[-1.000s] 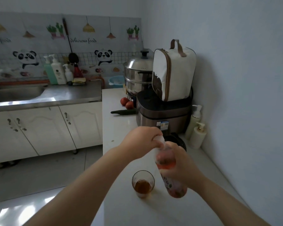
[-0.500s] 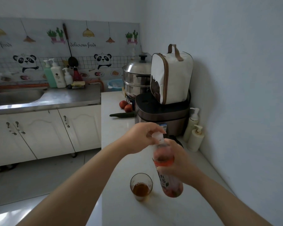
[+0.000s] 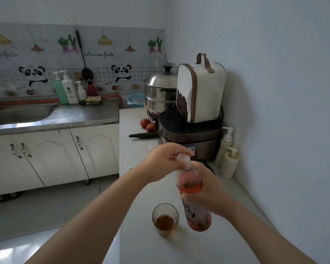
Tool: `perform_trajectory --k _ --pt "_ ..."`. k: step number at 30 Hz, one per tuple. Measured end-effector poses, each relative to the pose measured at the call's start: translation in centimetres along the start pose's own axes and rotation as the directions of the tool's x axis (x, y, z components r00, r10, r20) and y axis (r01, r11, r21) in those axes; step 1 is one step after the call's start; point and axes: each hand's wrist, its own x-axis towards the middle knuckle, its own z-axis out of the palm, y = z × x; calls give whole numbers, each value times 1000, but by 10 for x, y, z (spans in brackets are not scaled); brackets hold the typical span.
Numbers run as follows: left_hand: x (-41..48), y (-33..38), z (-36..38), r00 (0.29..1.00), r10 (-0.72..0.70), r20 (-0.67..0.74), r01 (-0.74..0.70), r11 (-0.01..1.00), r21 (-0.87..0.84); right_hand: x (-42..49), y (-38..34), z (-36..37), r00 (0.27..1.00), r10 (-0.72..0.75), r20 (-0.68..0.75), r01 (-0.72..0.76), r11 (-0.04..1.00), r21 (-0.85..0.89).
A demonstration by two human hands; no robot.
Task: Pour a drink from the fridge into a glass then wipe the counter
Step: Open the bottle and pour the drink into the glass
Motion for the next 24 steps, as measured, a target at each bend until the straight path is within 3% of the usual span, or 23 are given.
perform_trajectory --k 10,15,24 --pt "-1 6 2 1000 7 -18 -11 973 -231 2 -8 -4 1000 -23 3 23 1000 9" --pt "3 6 4 992 -7 -130 -22 976 -219 5 -9 -6 1000 -21 -12 21 1000 -9" --pt "3 2 1 983 -29 -179 18 998 -67 8 -6 -10 1000 -17 -16 17 1000 -21"
